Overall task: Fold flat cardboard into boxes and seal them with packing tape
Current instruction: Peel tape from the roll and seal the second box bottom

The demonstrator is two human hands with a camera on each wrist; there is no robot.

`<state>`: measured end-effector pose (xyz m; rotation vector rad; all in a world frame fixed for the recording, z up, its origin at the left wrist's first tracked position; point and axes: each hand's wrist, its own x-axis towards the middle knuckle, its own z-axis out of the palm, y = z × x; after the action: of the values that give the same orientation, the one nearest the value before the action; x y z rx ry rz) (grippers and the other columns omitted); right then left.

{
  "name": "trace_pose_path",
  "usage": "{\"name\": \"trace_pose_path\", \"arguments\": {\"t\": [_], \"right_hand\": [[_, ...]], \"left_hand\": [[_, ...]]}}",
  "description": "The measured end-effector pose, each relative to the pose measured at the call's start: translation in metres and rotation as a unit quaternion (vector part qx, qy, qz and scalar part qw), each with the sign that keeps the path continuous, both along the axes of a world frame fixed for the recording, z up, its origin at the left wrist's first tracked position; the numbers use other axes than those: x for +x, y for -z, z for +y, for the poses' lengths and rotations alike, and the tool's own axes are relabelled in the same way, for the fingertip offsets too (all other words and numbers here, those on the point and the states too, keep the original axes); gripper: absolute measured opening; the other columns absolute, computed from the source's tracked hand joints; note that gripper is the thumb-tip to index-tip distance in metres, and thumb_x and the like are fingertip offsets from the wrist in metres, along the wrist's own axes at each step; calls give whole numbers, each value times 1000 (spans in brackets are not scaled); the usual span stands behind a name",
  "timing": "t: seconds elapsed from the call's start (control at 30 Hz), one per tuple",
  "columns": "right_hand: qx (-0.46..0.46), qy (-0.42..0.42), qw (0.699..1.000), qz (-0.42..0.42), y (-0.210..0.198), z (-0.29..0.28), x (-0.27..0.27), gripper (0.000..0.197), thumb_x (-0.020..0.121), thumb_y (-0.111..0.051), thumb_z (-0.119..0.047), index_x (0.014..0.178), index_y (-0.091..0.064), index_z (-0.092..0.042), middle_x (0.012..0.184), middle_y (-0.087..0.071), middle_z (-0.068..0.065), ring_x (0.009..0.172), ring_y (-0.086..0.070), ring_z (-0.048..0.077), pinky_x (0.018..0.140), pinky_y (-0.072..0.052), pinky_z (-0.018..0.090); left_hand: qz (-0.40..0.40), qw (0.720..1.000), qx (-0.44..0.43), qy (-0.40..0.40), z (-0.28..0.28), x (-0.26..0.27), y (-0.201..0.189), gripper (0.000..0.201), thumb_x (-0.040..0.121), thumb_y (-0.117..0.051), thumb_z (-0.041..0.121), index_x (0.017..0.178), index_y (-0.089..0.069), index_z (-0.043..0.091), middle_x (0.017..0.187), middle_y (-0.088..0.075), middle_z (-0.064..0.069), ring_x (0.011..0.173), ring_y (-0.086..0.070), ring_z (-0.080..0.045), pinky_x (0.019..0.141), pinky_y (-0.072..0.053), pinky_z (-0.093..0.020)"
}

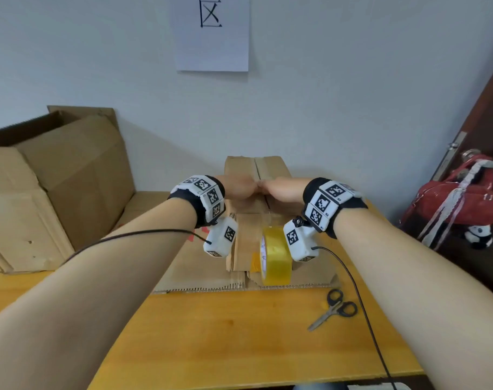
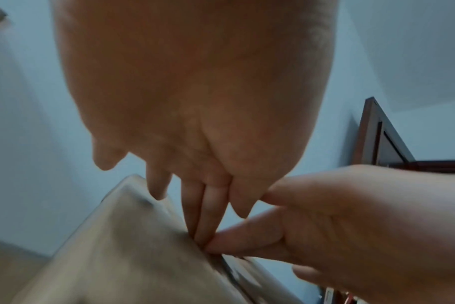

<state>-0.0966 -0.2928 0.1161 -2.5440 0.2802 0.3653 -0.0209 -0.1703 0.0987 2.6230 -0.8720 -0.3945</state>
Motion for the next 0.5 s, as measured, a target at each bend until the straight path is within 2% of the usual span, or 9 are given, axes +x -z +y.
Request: {"name": "trace_pose_path", "arguments": {"t": [0.07, 0.13, 0.17, 0.23, 0.27, 0.33, 0.4, 0.43, 0.5], "right_hand": [[-15, -22, 1000, 7, 1, -3, 19, 45, 109, -27, -12, 152, -39, -14, 145, -52, 19, 134, -47, 33, 110, -31, 31], [-37, -28, 999, 14, 5, -8, 42, 44, 104, -34, -1, 146, -45, -6, 138, -55, 23, 129, -50, 38, 110, -37, 41], [-37, -27, 999, 15, 5, -11, 49, 40, 103, -37, -2, 141, -49, -3, 136, -57, 22, 124, -53, 36, 107, -39, 40], [-26, -25, 999, 7, 5, -17, 64, 34, 106, -38, -10, 135, -53, -2, 134, -59, 16, 111, -55, 24, 98, -39, 32], [-8, -24, 1000, -2, 5, -20, 70, 35, 108, -35, -18, 133, -55, -3, 130, -61, 12, 105, -55, 18, 96, -37, 29], [46, 13, 999, -24, 7, -24, 81, 46, 108, -27, -36, 127, -59, -8, 121, -68, 3, 110, -60, 13, 104, -38, 30], [68, 43, 995, -53, 12, -33, 100, 45, 104, -32, -42, 121, -63, -14, 110, -74, 0, 112, -65, 15, 110, -42, 35], [73, 40, 994, -64, 15, -38, 110, 43, 101, -35, -43, 117, -65, -16, 105, -76, 0, 109, -67, 14, 110, -43, 37], [32, 8, 999, -43, 7, -36, 112, 39, 100, -34, -40, 112, -63, -15, 109, -75, 2, 113, -65, 18, 113, -38, 41]], "left_hand": [[12, 999, 31, 6, -2, 8, -9, 45, 108, -35, 37, 133, -61, 10, 141, -57, -8, 131, -50, -24, 109, -33, -33], [16, 998, 64, 9, -4, 20, -13, 51, 107, -34, 44, 135, -61, 11, 143, -55, -9, 133, -48, -26, 114, -33, -37], [12, 997, 71, 10, -6, 27, -15, 55, 105, -34, 50, 133, -62, 12, 143, -55, -8, 133, -48, -27, 115, -33, -41], [-3, 997, 78, 14, -11, 36, -19, 60, 97, -37, 57, 130, -65, 15, 143, -55, -7, 133, -48, -27, 116, -34, -45], [-4, 997, 77, 18, -13, 40, -20, 54, 96, -40, 53, 127, -65, 17, 144, -54, -6, 134, -47, -26, 116, -33, -46], [8, 996, 78, 32, -19, 48, -22, 32, 102, -43, 37, 117, -66, 21, 142, -53, -5, 133, -45, -25, 117, -31, -48], [32, 996, 75, 46, -26, 59, -24, 23, 104, -41, 27, 106, -63, 19, 138, -55, -7, 131, -47, -27, 116, -32, -50], [40, 995, 80, 46, -29, 63, -26, 24, 104, -41, 26, 107, -62, 17, 139, -55, -9, 133, -47, -28, 117, -31, -50], [46, 994, 96, 26, -29, 71, -31, 35, 105, -40, 33, 125, -63, 15, 148, -49, -5, 142, -39, -26, 121, -24, -47]]}}
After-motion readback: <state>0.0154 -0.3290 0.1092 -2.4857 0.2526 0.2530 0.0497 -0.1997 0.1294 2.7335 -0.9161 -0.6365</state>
